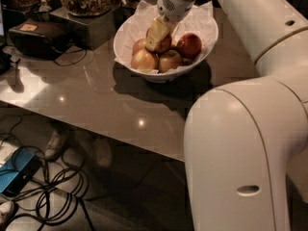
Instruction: Pick apple from white bowl
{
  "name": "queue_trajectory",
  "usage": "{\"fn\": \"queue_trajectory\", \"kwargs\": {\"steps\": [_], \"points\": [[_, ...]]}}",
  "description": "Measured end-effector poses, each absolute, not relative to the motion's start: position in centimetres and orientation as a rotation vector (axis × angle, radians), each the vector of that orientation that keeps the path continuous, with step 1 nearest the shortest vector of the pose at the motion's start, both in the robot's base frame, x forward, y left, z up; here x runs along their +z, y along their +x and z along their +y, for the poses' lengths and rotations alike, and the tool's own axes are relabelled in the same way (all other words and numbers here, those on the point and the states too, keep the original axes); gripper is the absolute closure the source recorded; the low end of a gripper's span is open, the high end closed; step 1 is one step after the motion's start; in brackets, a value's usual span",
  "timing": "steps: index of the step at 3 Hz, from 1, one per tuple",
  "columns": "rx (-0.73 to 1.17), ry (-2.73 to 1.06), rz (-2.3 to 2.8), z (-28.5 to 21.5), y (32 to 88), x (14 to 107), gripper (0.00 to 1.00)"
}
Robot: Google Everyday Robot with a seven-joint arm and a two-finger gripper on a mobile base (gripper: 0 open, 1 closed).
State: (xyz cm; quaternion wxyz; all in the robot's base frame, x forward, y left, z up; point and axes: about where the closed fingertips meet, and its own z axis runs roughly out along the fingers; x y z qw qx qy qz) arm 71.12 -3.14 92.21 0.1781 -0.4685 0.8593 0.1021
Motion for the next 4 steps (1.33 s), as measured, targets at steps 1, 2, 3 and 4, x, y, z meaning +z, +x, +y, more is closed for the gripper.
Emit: {"fn": "queue_trajectory", "kwargs": {"steps": [1,2,3,4], "points": [[0.289,-1.325,2.431,-3.1,71.1,92.2,0.93],[0.267,-1.347,2.401,-2.5,71.0,92.8,1.00],[0.279,-1.422,2.333,-1.2,69.2,95.0,1.00],[0.326,-1.497,2.259,-0.3,67.7,96.6,1.00]]}}
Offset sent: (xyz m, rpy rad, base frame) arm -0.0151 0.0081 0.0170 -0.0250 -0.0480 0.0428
